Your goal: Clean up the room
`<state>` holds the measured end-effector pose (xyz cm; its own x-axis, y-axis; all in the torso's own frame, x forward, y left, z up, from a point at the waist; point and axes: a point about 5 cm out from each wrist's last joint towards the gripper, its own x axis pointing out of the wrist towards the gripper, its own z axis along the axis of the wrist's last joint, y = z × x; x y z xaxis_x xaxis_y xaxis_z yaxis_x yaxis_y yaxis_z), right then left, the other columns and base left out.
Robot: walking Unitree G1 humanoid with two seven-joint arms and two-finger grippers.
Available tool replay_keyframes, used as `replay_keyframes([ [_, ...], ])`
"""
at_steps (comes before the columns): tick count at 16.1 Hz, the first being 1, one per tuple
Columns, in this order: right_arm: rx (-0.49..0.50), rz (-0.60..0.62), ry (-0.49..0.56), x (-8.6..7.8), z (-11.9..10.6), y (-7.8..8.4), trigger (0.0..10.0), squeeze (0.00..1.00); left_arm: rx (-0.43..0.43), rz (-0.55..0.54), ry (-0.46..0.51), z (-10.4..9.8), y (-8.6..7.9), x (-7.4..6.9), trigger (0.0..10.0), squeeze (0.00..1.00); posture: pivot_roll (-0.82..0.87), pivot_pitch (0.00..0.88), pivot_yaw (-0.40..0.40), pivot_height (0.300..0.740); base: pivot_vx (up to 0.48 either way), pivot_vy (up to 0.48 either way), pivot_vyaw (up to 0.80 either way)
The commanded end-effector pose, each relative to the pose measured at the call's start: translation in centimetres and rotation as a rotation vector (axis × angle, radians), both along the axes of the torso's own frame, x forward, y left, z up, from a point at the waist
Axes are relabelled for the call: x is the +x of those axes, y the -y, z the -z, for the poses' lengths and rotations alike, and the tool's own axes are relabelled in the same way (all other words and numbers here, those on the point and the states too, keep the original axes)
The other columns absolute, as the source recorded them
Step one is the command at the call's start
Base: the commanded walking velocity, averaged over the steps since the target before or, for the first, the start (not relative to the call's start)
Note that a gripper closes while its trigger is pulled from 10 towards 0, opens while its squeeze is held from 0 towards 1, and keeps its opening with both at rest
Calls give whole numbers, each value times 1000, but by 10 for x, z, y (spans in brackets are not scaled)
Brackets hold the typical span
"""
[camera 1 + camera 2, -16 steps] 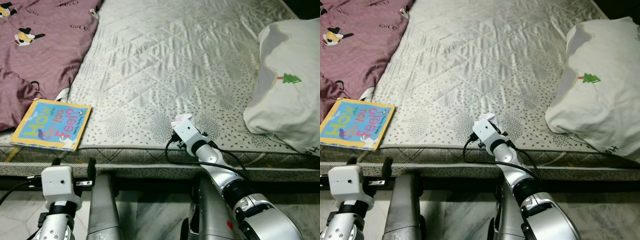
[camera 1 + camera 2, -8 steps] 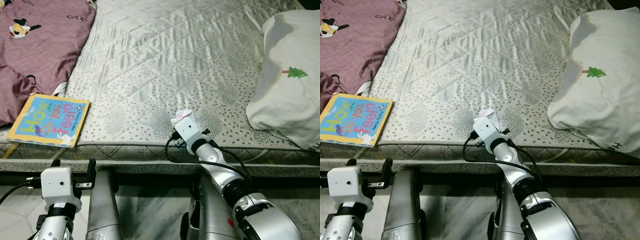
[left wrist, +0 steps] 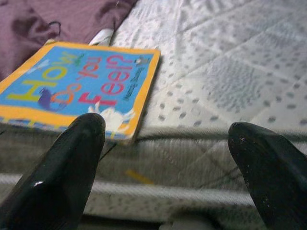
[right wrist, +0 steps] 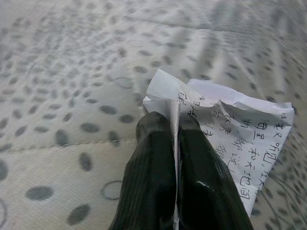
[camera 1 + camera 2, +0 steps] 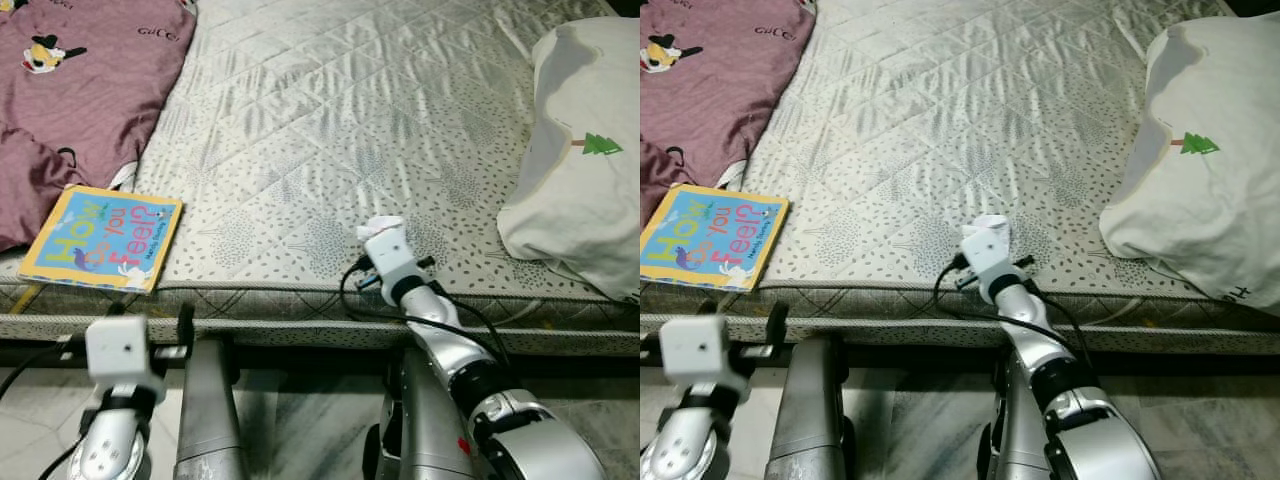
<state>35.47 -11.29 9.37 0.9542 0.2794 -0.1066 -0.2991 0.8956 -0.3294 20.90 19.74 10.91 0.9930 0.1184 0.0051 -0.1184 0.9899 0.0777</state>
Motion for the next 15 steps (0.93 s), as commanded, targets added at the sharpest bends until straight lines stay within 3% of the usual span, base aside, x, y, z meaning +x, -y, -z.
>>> replay_keyframes([
  [1,84,9,-33,-11,10,6,0,0,-17,1,-18,8,0,1,10000,0,165,152,-12,498,0,0,0],
  [3,141,14,-21,-15,10,8,0,0,-20,7,-11,8,2,6,10000,0,157,140,-9,498,0,0,0],
  [5,328,-15,-29,-29,4,3,0,0,-29,9,8,7,3,14,10000,0,124,98,4,498,0,0,0],
  [6,374,-48,-17,-36,1,0,0,0,-38,11,17,6,3,16,10000,0,116,90,8,498,0,0,0],
  [7,424,-62,26,-45,-8,-2,10000,0,-49,13,18,8,3,20,10000,0,102,75,15,498,0,0,0],
  [10,494,-30,87,-52,-24,0,10000,0,-56,42,30,8,9,29,10000,0,80,59,31,498,0,0,0],
  [11,531,-71,123,-57,-35,-3,10000,0,-58,57,41,6,12,34,10000,0,78,62,38,498,0,0,0],
  [15,525,-70,118,-62,-43,-7,10000,0,-48,70,43,9,10,36,10000,0,79,64,41,542,0,0,0],
])
